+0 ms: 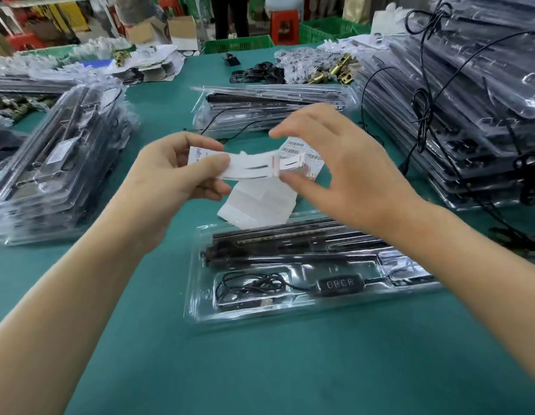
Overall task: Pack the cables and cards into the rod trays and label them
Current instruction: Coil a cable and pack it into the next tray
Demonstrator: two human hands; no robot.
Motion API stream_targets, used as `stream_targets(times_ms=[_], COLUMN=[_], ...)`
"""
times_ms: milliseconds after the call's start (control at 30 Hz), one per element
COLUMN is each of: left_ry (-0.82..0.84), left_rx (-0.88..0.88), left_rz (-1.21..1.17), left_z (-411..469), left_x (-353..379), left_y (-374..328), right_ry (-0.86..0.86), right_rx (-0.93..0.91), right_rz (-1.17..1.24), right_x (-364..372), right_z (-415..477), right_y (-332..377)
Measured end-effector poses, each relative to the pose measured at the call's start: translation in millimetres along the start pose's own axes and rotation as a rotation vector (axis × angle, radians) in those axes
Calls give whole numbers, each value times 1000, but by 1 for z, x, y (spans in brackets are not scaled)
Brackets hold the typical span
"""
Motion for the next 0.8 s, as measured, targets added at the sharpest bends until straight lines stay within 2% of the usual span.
stream_targets(times_ms=[67, 200, 300, 367, 400, 467, 567, 600, 667, 800], left_ry=[58, 171, 268, 340, 383, 469, 560, 561, 539, 499], left_rx=[-60, -133, -4, 168, 252, 374, 419, 425, 429, 429], left_rz=[-59, -135, -17, 230, 397, 649, 780, 791, 791, 763], left_z=[-20, -50, -66, -79, -86, -99, -108, -108, -108, -109], left_x=[12, 28, 21, 12, 9, 6, 6, 5, 2, 0], left_y=[4, 16, 20, 23, 26, 35, 46, 47, 48, 50], right_ry=[12, -57, -125, -145, -111, 96, 429, 464, 432, 284], right_rx=[-65, -31, 95, 260, 369, 580, 818, 868, 883, 632], right_rz=[-51, -119, -3, 185, 310, 571, 833, 827, 669, 205], right_x=[-5, -5, -16, -24, -22, -4, 31, 37, 39, 29], right_z=[-24, -55, -75, -95, -107, -130, -159, -165, -169, -160], right_y=[28, 51, 54, 52, 49, 52, 62, 63, 61, 73])
Point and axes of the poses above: each hand's wrist, its own z-axis towards the middle knuckle, its own x-axis out of the palm, y = z × x, the point moved 7 cm from there along z, towards the middle knuckle, and after that the axes turned 2 degrees about y, right-handed, at the moved point
